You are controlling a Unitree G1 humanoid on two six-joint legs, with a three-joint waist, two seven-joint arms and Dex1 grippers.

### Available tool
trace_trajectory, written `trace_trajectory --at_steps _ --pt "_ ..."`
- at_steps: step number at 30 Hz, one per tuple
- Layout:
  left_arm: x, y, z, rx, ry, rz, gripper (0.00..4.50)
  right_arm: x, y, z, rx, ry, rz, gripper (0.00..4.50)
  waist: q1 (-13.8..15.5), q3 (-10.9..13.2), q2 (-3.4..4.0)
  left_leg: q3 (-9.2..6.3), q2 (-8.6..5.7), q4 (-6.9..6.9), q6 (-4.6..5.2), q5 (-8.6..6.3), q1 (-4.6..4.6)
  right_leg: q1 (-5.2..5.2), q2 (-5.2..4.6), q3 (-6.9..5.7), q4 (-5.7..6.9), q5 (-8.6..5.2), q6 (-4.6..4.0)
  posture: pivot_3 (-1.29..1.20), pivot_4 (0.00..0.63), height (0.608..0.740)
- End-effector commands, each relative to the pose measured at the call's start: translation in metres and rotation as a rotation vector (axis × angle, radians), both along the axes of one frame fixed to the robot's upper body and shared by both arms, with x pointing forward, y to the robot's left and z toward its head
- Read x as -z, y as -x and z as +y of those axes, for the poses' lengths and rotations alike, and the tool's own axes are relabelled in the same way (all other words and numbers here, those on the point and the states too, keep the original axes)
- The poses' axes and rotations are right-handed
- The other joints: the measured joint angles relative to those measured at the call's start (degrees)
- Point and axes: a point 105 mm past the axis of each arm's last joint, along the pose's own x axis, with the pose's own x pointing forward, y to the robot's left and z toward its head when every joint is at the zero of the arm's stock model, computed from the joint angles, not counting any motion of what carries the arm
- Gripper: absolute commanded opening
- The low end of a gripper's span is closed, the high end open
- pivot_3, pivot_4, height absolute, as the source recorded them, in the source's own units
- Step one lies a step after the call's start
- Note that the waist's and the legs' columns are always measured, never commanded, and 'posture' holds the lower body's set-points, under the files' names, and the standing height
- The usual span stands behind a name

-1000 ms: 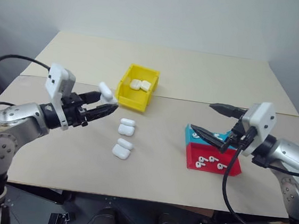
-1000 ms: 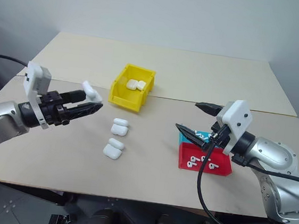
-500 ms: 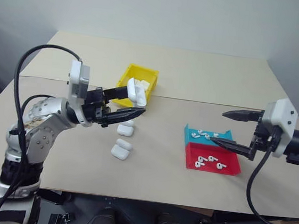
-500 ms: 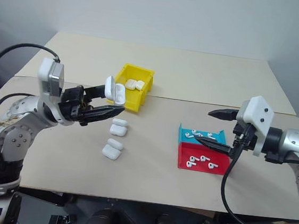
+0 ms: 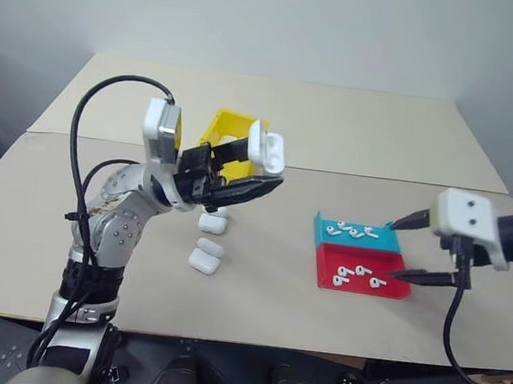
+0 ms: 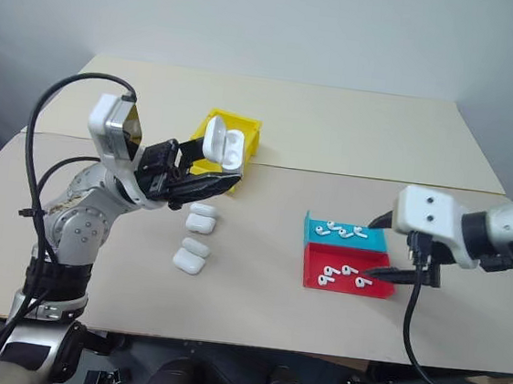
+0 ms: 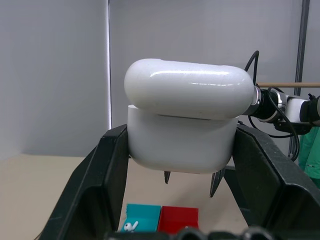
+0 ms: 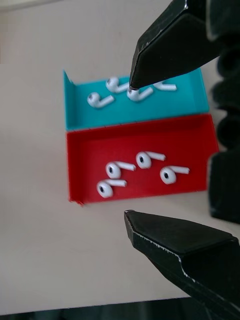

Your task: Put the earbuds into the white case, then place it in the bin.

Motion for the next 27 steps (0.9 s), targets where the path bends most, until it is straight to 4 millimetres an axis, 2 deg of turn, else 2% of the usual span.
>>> trace_trajectory --at_steps 1,3,4,7,9,19,27 --pt "-0.004 0.008 -0.007 -0.009 0.009 -0.061 2.81 0.004 -0.004 0.001 -0.027 0.08 -0.009 4.5 0.0 0.0 0.0 0.0 0.0 0.01 0.0 0.0 0.01 0.01 0.0 0.0 0.01 0.0 0.0 0.0 0.15 0.74" --pt "-0.004 0.01 -0.009 -0.008 0.015 -0.057 2.81 0.01 -0.007 0.0 -0.051 0.129 -0.001 4.5 0.0 0.0 0.0 0.0 0.0 0.02 0.0 0.0 0.01 0.01 0.0 0.0 0.01 0.0 0.0 0.0 0.15 0.74" --pt "-0.004 0.011 -0.009 -0.007 0.015 -0.053 2.81 0.013 -0.01 -0.001 -0.051 0.143 -0.004 4.32 0.1 0.0 0.0 0.0 0.0 0.02 0.0 0.0 0.01 0.02 0.0 -0.01 0.01 0.0 0.0 0.0 0.15 0.74" --pt "0.0 0.012 -0.009 -0.008 0.003 -0.045 2.81 0.02 -0.016 -0.006 -0.033 0.173 0.011 3.65 0.1 0.0 0.0 0.0 0.0 0.02 0.0 0.0 0.01 0.0 0.0 0.0 0.01 0.0 0.0 0.0 0.15 0.74" --pt "0.002 0.013 -0.009 -0.01 -0.004 -0.048 2.81 0.024 -0.018 -0.008 -0.011 0.178 0.022 2.93 0.1 0.0 0.01 0.0 0.0 0.02 0.0 0.0 0.01 0.0 0.0 -0.01 0.01 0.0 0.0 0.0 0.15 0.74" --pt "0.005 0.015 -0.011 -0.017 -0.013 -0.045 2.81 0.048 -0.02 -0.013 0.135 0.218 0.123 2.93 0.2 0.0 0.01 0.0 0.0 0.02 0.0 0.0 0.01 0.0 0.0 -0.01 0.01 0.0 0.0 0.0 0.15 0.74" --pt "0.006 0.018 -0.014 -0.018 -0.005 -0.04 2.81 0.067 -0.021 -0.017 0.169 0.27 0.137 2.93 0.3 0.0 0.01 0.0 0.0 0.03 0.0 0.0 0.01 0.01 0.0 -0.01 0.01 0.0 -0.01 0.0 0.15 0.74"
